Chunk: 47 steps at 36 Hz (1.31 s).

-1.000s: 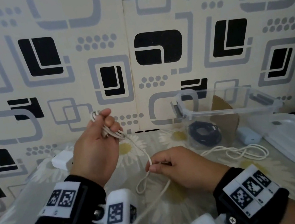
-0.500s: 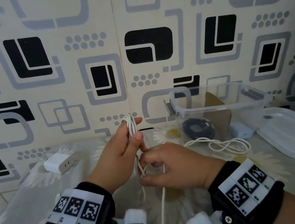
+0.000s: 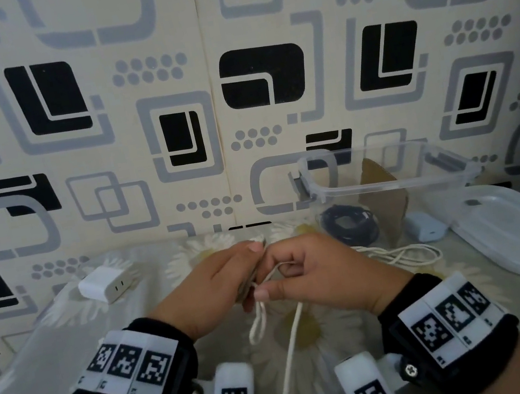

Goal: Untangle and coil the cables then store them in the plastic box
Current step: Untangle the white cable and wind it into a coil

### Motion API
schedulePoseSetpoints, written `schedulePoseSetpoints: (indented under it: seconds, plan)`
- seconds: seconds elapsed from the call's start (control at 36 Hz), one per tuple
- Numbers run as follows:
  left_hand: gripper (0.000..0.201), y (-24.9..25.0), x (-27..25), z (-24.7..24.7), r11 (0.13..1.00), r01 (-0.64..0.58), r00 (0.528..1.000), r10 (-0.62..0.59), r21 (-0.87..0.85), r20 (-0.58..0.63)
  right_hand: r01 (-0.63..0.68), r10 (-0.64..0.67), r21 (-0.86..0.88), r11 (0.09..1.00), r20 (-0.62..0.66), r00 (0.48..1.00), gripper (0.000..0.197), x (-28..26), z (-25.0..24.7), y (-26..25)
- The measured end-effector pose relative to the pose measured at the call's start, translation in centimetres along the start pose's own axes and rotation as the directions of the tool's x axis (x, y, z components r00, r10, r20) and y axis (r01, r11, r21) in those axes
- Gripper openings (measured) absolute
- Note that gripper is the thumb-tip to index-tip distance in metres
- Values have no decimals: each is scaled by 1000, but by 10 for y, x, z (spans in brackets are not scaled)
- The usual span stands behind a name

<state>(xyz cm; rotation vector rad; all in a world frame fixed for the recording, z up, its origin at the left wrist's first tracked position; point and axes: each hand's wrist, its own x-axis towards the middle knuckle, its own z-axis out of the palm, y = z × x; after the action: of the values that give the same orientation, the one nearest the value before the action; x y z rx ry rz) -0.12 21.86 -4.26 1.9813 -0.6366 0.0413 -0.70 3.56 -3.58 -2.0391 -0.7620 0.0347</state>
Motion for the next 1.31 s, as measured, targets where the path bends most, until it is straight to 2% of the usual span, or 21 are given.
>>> schedulePoseSetpoints:
  seconds: [0.08,0.17,0.22,0.31,0.44,0.53,0.58,0.72,0.81,0.94,1.06,1.17,1.25,1.31]
  plan:
    - [18,-1,1,-2,995,40,993,-29,-91,117,-3,5,84,996,-21,1000,9,-1,-5,-2]
    - [23,-3,2,-4,992,46,973,-17,-119,230,-21,32,93,995,-113,993,10,0,-13,2]
    - [23,-4,2,-4,1000,4,960,-2,-5,279,-36,53,116,993,-153,987,15,0,-18,7]
    - [19,-5,4,-1,978,-77,963,23,193,268,-47,63,128,991,-128,990,16,0,-18,11]
    - [15,-6,3,0,955,-95,985,49,282,164,-23,36,82,996,-162,986,4,0,-16,7]
    - [19,-8,5,-1,939,-41,999,40,340,11,-65,68,20,998,-202,977,12,0,-20,7]
    - [22,-9,8,-3,929,-11,992,56,371,-110,-111,102,-23,994,-241,965,15,0,-22,7]
    - [18,-12,13,-9,914,61,951,69,401,-302,-201,159,-140,970,-261,952,16,-1,-27,5]
    - [20,-15,13,-15,916,85,905,93,392,-415,-231,185,-185,955,-236,954,18,-3,-33,4]
    - [25,-11,12,-21,899,89,829,172,429,-532,-244,226,-169,955,-119,967,18,-6,-41,4]
    - [27,-6,10,-31,876,101,793,216,472,-569,-256,258,-56,965,26,966,21,-13,-49,-2]
    - [27,-4,9,-38,864,130,784,210,486,-584,-234,232,102,967,32,972,22,-15,-57,-1]
    - [28,-8,9,-39,850,170,809,168,498,-564,-211,217,301,930,16,976,18,-14,-58,2]
    - [25,-11,9,-38,846,179,859,115,503,-498,-173,198,462,870,-6,980,20,-14,-59,4]
